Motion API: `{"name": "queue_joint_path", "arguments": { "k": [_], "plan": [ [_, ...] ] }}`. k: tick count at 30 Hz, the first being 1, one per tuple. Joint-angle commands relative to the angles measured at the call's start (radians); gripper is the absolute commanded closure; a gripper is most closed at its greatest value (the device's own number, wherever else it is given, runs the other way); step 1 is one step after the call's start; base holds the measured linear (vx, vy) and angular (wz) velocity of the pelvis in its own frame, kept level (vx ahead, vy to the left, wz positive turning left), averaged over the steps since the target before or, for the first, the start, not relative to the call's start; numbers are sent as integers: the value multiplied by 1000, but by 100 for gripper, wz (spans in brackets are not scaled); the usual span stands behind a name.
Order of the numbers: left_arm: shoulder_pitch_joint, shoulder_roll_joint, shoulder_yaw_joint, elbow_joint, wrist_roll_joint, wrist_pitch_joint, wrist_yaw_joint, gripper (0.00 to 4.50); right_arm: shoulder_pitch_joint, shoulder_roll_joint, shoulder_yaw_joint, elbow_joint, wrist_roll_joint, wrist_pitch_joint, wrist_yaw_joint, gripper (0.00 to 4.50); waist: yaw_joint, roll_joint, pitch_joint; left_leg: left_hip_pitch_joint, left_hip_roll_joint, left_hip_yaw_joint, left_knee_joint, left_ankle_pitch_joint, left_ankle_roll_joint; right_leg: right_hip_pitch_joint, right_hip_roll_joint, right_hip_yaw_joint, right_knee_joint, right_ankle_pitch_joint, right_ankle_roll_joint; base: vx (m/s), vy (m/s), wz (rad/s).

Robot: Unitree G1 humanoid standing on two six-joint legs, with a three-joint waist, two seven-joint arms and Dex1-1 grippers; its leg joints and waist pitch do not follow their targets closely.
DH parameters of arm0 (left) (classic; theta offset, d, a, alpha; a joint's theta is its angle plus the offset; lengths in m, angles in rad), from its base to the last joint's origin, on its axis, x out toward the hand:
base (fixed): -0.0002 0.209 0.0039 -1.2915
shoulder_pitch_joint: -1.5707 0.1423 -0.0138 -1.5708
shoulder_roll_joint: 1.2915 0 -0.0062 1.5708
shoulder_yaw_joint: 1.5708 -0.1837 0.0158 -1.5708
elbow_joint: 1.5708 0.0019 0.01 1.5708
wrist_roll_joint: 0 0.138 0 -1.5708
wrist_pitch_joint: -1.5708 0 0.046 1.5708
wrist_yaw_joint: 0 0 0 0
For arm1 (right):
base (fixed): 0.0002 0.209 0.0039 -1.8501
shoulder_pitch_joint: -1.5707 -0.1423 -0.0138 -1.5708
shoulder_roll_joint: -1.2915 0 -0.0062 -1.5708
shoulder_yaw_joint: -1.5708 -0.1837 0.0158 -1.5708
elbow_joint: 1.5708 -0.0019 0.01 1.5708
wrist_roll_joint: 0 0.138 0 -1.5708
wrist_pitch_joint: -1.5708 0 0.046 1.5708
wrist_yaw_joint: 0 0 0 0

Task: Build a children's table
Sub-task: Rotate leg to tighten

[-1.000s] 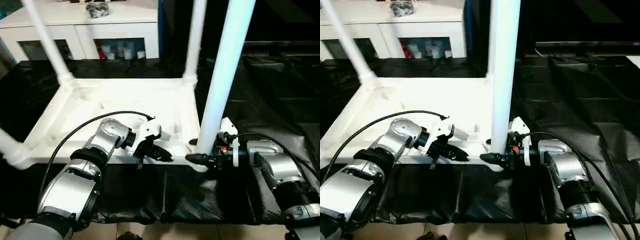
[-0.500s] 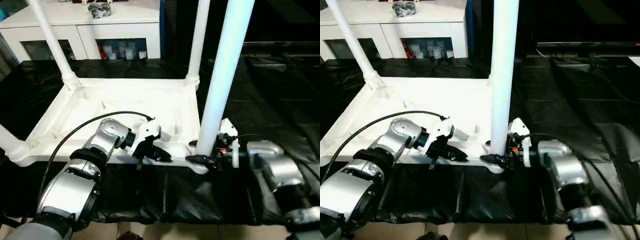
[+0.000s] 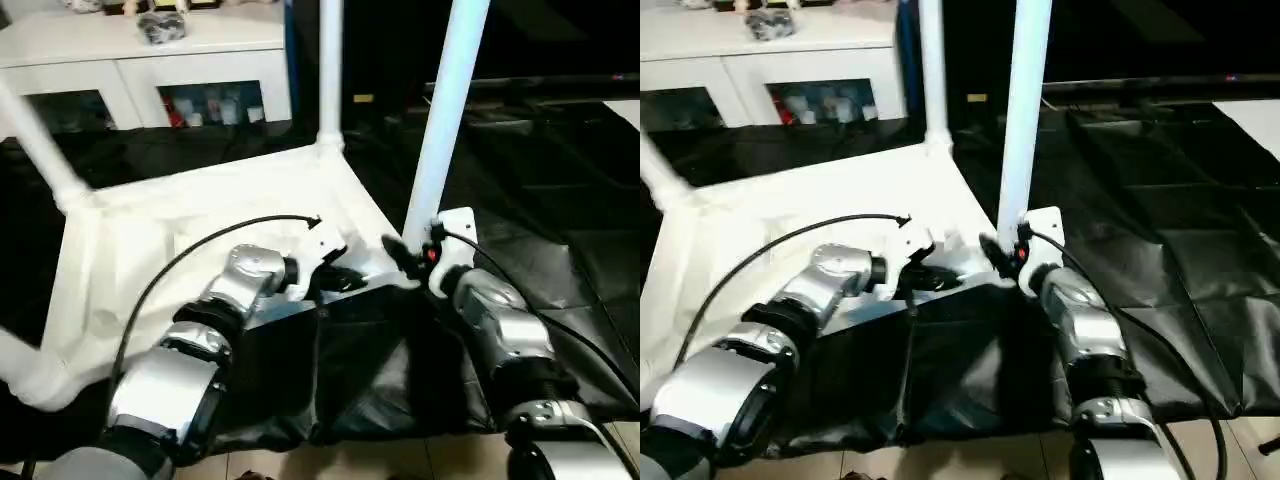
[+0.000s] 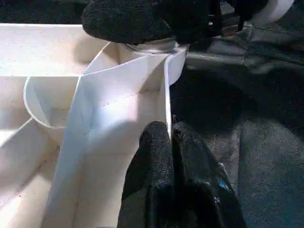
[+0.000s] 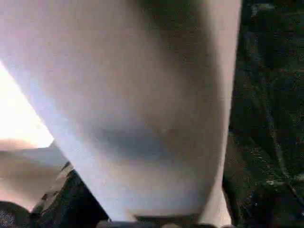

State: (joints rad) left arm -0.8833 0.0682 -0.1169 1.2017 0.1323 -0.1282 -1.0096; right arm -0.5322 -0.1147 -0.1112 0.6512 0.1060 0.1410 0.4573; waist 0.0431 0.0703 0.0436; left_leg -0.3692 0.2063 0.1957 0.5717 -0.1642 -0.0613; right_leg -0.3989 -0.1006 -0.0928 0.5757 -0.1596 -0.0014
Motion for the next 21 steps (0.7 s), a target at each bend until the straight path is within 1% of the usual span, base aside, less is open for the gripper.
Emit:
{"name": "queue_joint_path", "arguments": {
  "k": [1,3,4,5,6,7,8,9,10,11,12,13,14,15,16,17,18,19,20,21],
  "plan": [
    [-38,-77,-24,-24,-13,-34,-6,450,6,77,93,48,-21,-1,24,117,0,-9,-61,11,14,-14,-62,-311,58,45,-46,32,-86,-356,-197,0,0,0],
    [-31,-66,-26,-27,-9,-45,-26,450,9,61,94,43,-16,-7,54,115,1,-8,-60,11,15,-14,-63,-315,61,46,-47,32,-85,-358,-202,0,0,0],
    [-29,-62,-26,-28,-8,-48,-32,450,10,55,95,41,-16,-8,66,97,0,-8,-61,11,16,-13,-63,-315,62,46,-46,32,-84,-352,-203,0,0,0],
    [-29,-62,-26,-28,-8,-48,-32,450,10,55,95,41,-16,-8,66,97,0,-8,-61,11,16,-13,-63,-315,62,46,-46,32,-84,-352,-203,0,0,0],
    [-26,-56,-26,-30,-9,-51,-43,450,17,41,100,28,-9,-2,104,82,0,-13,-61,11,17,-12,-63,-314,63,46,-46,33,-84,-348,-205,0,0,0],
    [-23,-50,-27,-33,-10,-55,-55,450,26,25,106,10,-3,-1,144,73,3,-11,-61,11,17,-12,-62,-313,68,48,-46,32,-83,-342,-208,0,0,0],
    [-21,-44,-28,-35,-10,-58,-67,450,36,7,112,-9,5,0,184,70,5,-15,-61,10,18,-10,-61,-306,76,49,-45,34,-81,-326,-208,0,0,0],
    [-16,-33,-29,-39,-10,-62,-81,450,60,-35,123,-53,20,3,266,50,9,-15,-63,9,19,-10,-60,-290,84,52,-45,34,-78,-307,-212,0,0,0],
    [-14,-28,-32,-40,-7,-65,-86,450,71,-57,124,-73,29,7,301,50,16,-15,-64,9,20,-9,-57,-271,98,53,-46,35,-77,-282,-213,0,0,0],
    [-13,-25,-34,-40,-6,-67,-88,450,77,-70,124,-84,35,9,322,27,19,-15,-65,8,20,-8,-55,-261,102,52,-46,36,-74,-266,-219,0,0,0],
    [-12,-22,-36,-40,-4,-69,-91,450,84,-85,125,-98,43,13,346,27,22,-15,-67,5,20,-8,-54,-242,107,54,-47,36,-71,-245,-228,0,0,0],
    [-11,-19,-37,-40,-3,-71,-93,450,94,-107,128,-118,47,21,376,19,24,-15,-68,5,21,-8,-53,-229,109,53,-47,35,-68,-227,-235,0,0,0],
    [-10,-16,-37,-40,-2,-73,-95,450,105,-130,133,-140,53,30,410,8,25,-16,-69,5,20,-9,-52,-223,112,56,-46,35,-68,-218,-235,0,0,0],
    [-7,-10,-41,-41,-1,-77,-107,450,129,-174,139,-187,67,49,472,8,32,-16,-68,10,22,-6,-50,-224,120,52,-46,37,-69,-209,-238,0,0,0],
    [-5,-7,-43,-42,-1,-80,-117,450,144,-202,143,-215,73,60,504,8,34,-17,-68,9,22,-6,-49,-221,124,53,-45,37,-68,-207,-239,0,0,0],
    [-5,-5,-44,-43,0,-81,-120,450,149,-212,144,-224,75,65,515,8,41,-17,-68,7,23,-6,-50,-219,128,54,-47,37,-68,-214,-235,0,0,0],
    [-3,-2,-46,-45,-1,-85,-134,450,163,-240,146,-250,77,69,546,8,46,-19,-66,6,23,-7,-51,-224,123,54,-48,36,-69,-238,-230,0,0,0],
    [-1,0,-46,-48,-2,-87,-144,450,174,-266,146,-266,77,73,566,8,46,-19,-66,6,23,-7,-51,-224,123,54,-48,36,-69,-238,-230,0,0,0],
    [2,3,-47,-51,-5,-95,-166,450,197,-319,146,-301,85,83,611,8,52,-22,-64,11,23,-6,-51,-232,119,52,-48,37,-75,-272,-217,0,0,0],
    [2,4,-47,-51,-5,-96,-167,450,198,-322,146,-302,85,83,614,8,54,-23,-64,12,23,-5,-50,-234,120,52,-48,37,-76,-279,-215,0,0,0]
  ]
}}
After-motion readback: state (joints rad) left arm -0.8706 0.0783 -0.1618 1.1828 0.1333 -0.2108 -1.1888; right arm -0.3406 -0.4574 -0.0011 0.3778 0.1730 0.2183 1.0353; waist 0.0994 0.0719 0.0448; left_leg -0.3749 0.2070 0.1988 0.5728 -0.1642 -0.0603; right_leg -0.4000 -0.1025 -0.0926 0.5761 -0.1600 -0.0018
